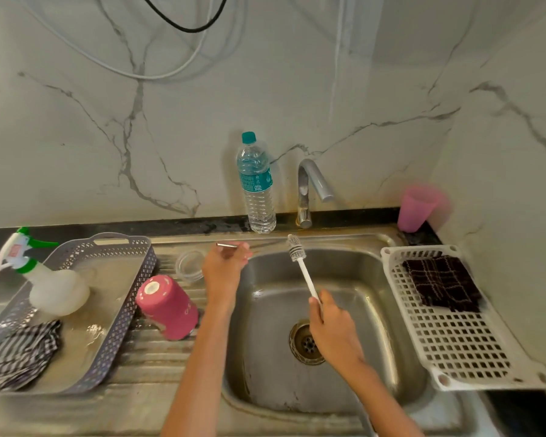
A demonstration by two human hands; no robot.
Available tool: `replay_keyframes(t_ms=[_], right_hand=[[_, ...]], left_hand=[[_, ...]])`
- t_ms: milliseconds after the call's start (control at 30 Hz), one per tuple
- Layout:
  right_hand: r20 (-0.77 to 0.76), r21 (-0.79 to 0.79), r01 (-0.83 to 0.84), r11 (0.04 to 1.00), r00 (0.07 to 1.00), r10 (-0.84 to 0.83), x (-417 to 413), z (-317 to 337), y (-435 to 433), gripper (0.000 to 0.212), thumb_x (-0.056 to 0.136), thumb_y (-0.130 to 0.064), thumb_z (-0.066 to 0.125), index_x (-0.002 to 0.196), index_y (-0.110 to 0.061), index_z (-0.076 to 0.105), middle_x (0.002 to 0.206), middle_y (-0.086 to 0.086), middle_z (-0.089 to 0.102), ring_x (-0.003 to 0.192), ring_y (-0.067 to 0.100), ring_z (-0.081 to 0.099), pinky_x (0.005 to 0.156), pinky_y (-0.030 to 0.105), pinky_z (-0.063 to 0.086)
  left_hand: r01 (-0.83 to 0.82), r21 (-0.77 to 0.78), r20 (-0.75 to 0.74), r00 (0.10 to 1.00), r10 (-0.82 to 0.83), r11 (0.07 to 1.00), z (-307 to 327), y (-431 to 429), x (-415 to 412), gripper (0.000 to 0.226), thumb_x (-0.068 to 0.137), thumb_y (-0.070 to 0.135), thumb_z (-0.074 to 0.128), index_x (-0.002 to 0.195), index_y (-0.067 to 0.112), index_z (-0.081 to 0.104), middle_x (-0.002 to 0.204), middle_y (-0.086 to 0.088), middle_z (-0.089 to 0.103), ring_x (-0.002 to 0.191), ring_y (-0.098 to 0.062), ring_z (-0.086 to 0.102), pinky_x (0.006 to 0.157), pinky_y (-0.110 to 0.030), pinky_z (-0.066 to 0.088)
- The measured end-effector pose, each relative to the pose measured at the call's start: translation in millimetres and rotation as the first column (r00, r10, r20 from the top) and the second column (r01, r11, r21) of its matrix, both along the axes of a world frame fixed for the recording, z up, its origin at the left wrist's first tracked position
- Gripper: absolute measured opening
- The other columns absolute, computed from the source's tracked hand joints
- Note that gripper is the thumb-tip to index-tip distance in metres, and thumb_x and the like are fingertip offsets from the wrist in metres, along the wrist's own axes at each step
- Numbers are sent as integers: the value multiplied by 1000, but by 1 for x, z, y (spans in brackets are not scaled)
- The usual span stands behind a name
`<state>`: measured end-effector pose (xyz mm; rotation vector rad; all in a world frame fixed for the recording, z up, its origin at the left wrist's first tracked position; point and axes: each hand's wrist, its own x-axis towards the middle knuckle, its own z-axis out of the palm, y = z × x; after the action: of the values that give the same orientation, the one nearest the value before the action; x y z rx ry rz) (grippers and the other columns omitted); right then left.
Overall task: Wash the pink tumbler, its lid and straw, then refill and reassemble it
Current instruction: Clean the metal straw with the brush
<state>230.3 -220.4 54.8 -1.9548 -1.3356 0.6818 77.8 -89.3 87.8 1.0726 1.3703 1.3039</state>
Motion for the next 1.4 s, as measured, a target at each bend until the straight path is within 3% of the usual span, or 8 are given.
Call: replay_keyframes(t_ms=[100,267,567,733,900,1033,1200,1400], right_hand=[[60,-11,2,1000,998,-2,-3,6,-14,34,102,-43,24,91,-18,44,66,7,60,66,31,60,63,46,50],[243,-40,-92,995,965,99,-9,17,-24,38,102,-47,19,90,-20,43,75,9,65,74,34,62,66,43,50],[383,-62,-156,986,908,168,-2,24,-26,41,102,-47,18,92,-20,47,77,8,64,75,34,62,62,39,44],[353,-86,48,995,936,-15,26,22,-9,49,102,-45,17,96,-14,55,71,3,62,71,26,65,65,40,54],[427,-94,-142,985,889,169,0,16,-29,44,102,-46,17,97,-18,50,71,6,65,67,30,65,62,42,54],[406,-94,52,994,914,-9,38,20,-6,46,103,-41,19,105,-12,55,75,3,63,71,25,63,61,35,50],[504,-129,-205,970,829,243,7,19,-24,27,104,-32,27,113,-15,45,89,8,69,81,34,67,64,38,46],[430,-79,14,997,903,21,36,14,-8,26,104,-29,28,110,-11,45,87,10,69,81,31,67,66,41,54]], left_hand=[[-3,-83,184,983,18,997,-14,-30,8,21,89,7,70,104,-6,65,84,-10,73,85,-20,73,81,-28,60],[10,-72,300,954,12,997,-7,-52,15,12,92,4,64,103,0,61,91,-13,73,82,-16,73,82,-28,59],[23,-55,250,968,-9,998,-14,-59,6,7,94,-1,59,96,6,58,94,-13,71,86,-18,73,84,-28,59],[-1,-15,105,995,2,1000,-15,-62,11,11,95,1,59,92,11,61,89,-7,72,85,-17,74,79,-24,57],[-44,-7,91,995,45,999,-17,-60,17,13,94,-1,59,92,11,60,94,-10,70,87,-19,72,75,-21,56],[-48,-8,97,994,49,999,-19,-68,19,10,95,-1,58,93,9,61,90,-8,71,84,-18,73,71,-18,56],[-75,-45,170,982,82,996,-18,-66,31,12,93,-2,60,91,10,60,91,-11,70,86,-23,71,74,-23,58],[-108,-71,153,981,118,992,-24,-74,47,13,94,0,60,89,13,61,90,-13,72,80,-19,74,75,-28,58]])
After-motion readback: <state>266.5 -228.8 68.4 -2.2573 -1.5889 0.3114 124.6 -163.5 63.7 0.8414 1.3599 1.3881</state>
